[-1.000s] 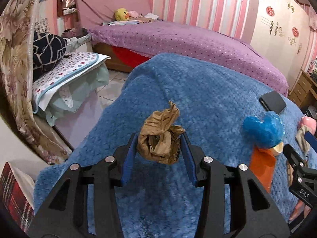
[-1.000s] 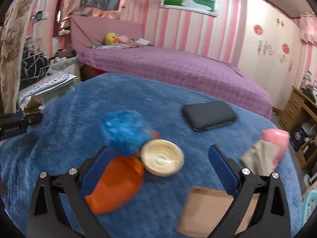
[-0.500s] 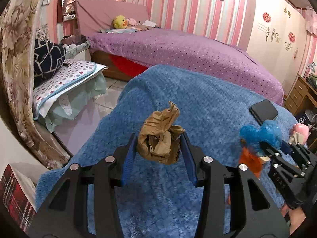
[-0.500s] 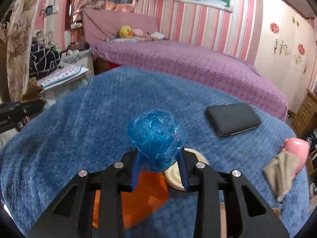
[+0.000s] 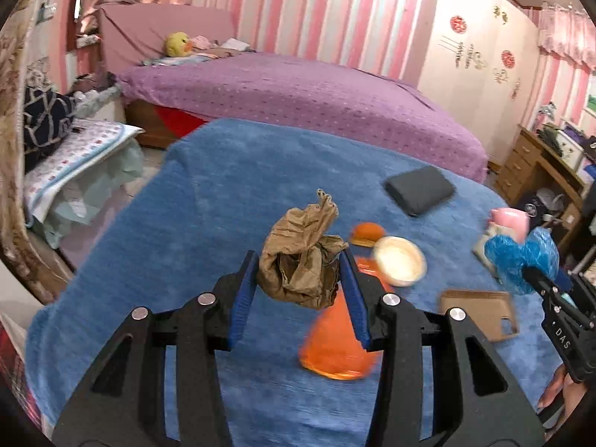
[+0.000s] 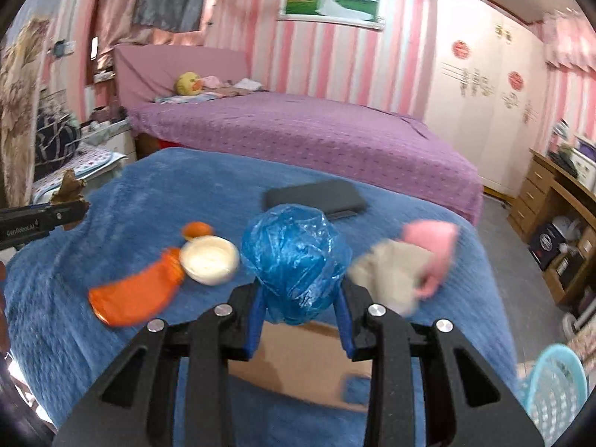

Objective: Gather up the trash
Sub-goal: 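Grasp the blue plastic bag with the right gripper while the left gripper holds the brown paper, then carry the blue bag and brown paper over the basket with both grippers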

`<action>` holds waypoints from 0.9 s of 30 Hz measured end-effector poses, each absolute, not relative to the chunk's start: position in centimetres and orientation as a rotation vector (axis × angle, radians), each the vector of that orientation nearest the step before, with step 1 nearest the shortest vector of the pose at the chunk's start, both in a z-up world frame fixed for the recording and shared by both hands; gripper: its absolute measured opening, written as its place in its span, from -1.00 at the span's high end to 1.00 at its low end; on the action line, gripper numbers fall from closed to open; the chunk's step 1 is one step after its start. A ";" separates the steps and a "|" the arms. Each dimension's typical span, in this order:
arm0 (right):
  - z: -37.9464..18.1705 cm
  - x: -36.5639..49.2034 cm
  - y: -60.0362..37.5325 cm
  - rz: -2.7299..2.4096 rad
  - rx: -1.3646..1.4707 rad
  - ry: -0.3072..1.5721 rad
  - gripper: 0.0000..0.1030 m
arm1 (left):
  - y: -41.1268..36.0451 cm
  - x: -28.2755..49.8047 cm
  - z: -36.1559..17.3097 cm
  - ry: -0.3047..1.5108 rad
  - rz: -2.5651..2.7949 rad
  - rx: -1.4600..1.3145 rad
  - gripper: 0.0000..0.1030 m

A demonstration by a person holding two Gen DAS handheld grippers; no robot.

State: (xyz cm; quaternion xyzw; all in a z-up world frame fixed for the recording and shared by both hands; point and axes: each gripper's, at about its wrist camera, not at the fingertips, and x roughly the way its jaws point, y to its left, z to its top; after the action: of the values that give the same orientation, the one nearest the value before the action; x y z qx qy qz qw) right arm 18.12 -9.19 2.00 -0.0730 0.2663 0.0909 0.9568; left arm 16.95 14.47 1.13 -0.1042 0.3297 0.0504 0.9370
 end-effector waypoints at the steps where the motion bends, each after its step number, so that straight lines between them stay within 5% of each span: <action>1: 2.0 17.8 -10.5 0.164 -0.140 0.543 0.36 | 13.8 16.9 1.2 0.674 0.090 -0.213 0.16; 27: -2.0 13.8 -28.2 -0.067 -0.035 0.601 0.36 | -4.9 16.6 -2.2 0.697 -0.096 -0.057 0.16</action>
State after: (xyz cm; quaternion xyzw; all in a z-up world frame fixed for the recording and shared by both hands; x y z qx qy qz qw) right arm 13.83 -28.22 -1.99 -0.0170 0.2960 -0.0332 0.9545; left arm 16.60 -4.91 -2.17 -0.0277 0.3415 -0.0471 0.9383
